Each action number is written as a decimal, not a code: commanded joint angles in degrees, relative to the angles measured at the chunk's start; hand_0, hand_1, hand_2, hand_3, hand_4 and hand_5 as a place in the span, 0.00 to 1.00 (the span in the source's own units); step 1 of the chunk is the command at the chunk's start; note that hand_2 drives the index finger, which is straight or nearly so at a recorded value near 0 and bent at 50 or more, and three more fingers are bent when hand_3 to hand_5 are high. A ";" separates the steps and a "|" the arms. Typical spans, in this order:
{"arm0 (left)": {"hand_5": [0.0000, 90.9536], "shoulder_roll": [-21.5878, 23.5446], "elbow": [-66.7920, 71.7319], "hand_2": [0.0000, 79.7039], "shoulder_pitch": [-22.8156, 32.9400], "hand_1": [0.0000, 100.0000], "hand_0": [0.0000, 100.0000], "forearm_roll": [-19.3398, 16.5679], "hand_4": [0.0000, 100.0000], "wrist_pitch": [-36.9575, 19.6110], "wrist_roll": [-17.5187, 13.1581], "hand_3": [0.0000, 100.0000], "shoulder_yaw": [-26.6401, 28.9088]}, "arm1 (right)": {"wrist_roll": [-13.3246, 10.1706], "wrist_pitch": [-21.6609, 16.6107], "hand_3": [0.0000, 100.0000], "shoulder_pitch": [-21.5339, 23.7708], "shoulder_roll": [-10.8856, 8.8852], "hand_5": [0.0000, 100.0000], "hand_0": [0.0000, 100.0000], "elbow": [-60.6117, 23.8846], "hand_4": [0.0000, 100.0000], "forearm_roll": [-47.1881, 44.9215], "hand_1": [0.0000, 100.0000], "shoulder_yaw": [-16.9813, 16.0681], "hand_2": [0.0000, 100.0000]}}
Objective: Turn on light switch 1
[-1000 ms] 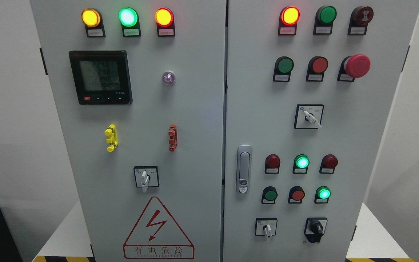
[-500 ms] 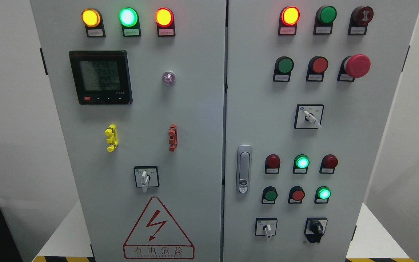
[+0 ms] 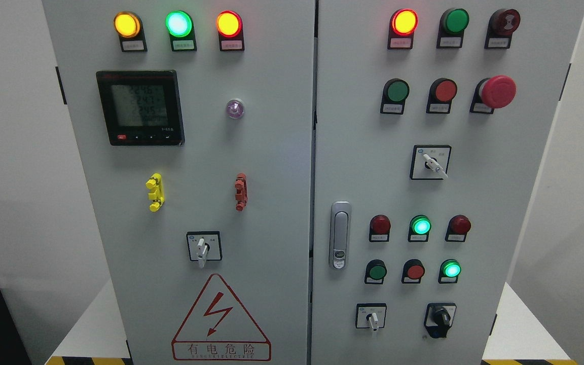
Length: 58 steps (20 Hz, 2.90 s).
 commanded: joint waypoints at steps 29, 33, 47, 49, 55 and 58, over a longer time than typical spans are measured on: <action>0.54 0.74 -77.28 0.52 1.52 0.29 0.24 -0.72 0.76 -9.72 0.45 0.66 -1.11 | 0.05 -0.01 0.00 0.00 0.03 0.00 0.00 0.00 0.00 0.00 0.00 -0.07 0.00; 0.64 -0.23 -77.81 0.59 -1.37 0.36 0.17 -0.89 0.78 -7.71 3.00 0.71 -1.82 | 0.05 -0.01 0.00 0.00 -0.06 0.00 0.00 0.00 0.00 0.00 0.00 0.02 0.00; 0.80 -2.69 -79.66 0.67 -9.28 0.49 0.07 -4.06 0.85 6.18 12.31 0.81 -6.21 | -0.04 -0.01 0.00 0.00 0.03 0.00 0.00 0.00 0.00 0.00 0.00 -0.07 0.00; 0.81 -3.04 -79.66 0.67 -10.69 0.51 0.07 -4.06 0.86 7.76 14.59 0.82 -7.26 | 0.05 -0.01 0.00 0.00 0.03 0.00 0.00 0.00 0.00 0.00 0.00 0.02 0.00; 0.83 -3.65 -79.58 0.68 -14.21 0.52 0.07 -3.88 0.86 13.31 18.30 0.83 -11.04 | 0.05 -0.01 0.00 0.00 0.03 0.00 0.00 0.00 0.00 0.00 0.00 0.01 0.00; 0.84 -3.92 -79.58 0.68 -16.57 0.54 0.07 -3.88 0.87 14.97 20.05 0.84 -11.14 | 0.05 -0.01 0.00 0.00 0.03 0.00 0.00 0.00 0.00 0.00 0.00 0.02 0.00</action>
